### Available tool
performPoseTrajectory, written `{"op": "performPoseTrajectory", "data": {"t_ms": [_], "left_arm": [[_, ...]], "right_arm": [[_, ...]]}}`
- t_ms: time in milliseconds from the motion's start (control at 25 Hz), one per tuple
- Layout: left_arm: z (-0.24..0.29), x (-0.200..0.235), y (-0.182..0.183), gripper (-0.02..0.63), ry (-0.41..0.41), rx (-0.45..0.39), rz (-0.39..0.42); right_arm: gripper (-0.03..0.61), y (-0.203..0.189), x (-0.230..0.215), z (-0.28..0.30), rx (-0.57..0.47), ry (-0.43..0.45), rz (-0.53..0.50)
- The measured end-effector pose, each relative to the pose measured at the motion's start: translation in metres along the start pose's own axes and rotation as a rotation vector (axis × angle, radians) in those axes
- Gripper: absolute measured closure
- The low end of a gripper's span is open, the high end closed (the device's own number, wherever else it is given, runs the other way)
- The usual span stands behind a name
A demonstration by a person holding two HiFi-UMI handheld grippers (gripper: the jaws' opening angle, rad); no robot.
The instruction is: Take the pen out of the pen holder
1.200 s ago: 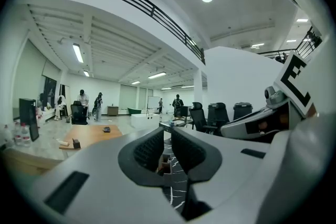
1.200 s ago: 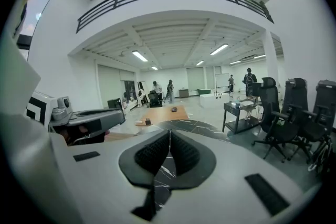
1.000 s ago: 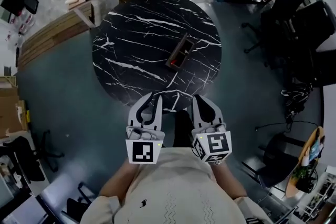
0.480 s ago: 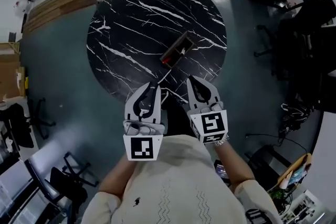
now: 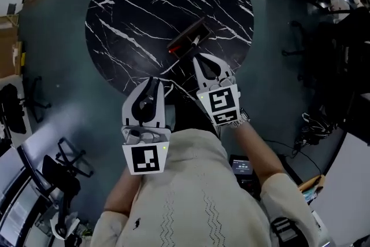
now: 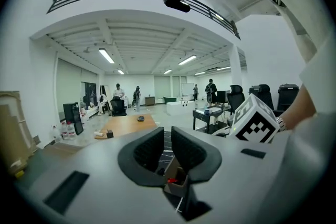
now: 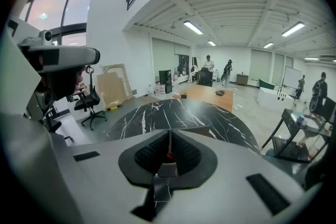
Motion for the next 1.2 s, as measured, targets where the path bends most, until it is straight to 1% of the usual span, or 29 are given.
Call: {"op": "performPoseTrajectory", "data": {"t_ms": [200,360,440,560,800,1040,1200], "left_arm": [[0.011,0.0,-0.007,0.56,0.032,-0.002,0.016],[0.019,0.002,-0.013,0.56,0.054,0.0,0.018],[0.021,0.006,-0.013,0.56,0.082,0.0,0.01],[0.024,0.011,-0.015,0.56,0.112,0.002,0.008],[0.029,0.019,-0.014,0.56,0.15,0.003,0.016],[0.024,0.016,-0.02,0.56,0.159,0.023,0.016],[0.024,0.012,-0.022,0.56,0.168,0.024,0.011]], "right_arm": [[0.557,-0.023,-0.015,0.023,0.092,0.078,-0.021],[0.553,-0.032,-0.025,0.035,0.126,0.123,-0.031],[0.503,-0.037,-0.026,0.041,0.141,0.158,-0.04],[0.477,-0.044,-0.03,0.05,0.167,0.186,-0.065],[0.455,-0.065,-0.027,0.058,0.199,0.199,-0.096],[0.446,-0.08,-0.031,0.063,0.234,0.138,-0.107],[0.446,-0.087,-0.031,0.074,0.233,0.136,-0.147]]}}
Point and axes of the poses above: the fingertips, and each gripper's own axes: z forward along the fingers, x to its left, y out of its top, the point moved 5 cm from there along -z, backward along the fingers, and after that the axes turned 13 degrees about -x, right-handed, at the moved point
